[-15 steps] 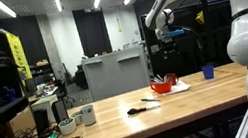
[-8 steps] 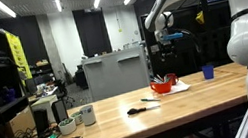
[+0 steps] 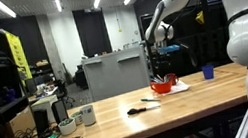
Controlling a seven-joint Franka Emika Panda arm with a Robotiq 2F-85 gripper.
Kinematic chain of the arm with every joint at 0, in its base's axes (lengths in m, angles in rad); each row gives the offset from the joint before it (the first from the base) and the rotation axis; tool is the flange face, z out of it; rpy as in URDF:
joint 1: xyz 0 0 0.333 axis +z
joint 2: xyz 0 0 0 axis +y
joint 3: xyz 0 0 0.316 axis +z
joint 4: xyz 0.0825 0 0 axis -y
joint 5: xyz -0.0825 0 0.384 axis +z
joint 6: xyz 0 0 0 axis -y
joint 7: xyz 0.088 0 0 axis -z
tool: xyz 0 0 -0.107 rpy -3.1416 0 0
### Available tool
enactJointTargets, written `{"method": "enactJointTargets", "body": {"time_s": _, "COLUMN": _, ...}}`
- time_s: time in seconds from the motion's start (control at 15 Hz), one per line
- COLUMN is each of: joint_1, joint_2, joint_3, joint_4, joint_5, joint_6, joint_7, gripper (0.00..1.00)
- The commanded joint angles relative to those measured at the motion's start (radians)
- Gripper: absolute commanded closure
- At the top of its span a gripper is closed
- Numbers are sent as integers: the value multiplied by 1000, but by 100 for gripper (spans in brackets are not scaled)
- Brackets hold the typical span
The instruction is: Remove the red pen from the orange mug and put it on the left side of the counter.
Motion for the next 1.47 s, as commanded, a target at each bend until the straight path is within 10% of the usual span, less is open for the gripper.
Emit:
{"method": "enactJointTargets", "body": {"time_s": 0.0, "joint_1": -12, "joint_2": 18, "joint_3": 17, "joint_4": -35, "joint_5": 4, "joint_6": 148, "joint_7": 38, "gripper": 0}}
{"method": "enactJointTargets", "body": {"time_s": 1.4, "joint_1": -58, "joint_2": 153, "joint_3": 54, "joint_4": 52, "joint_5": 31, "joint_6": 264, "joint_7": 74, "gripper": 0}}
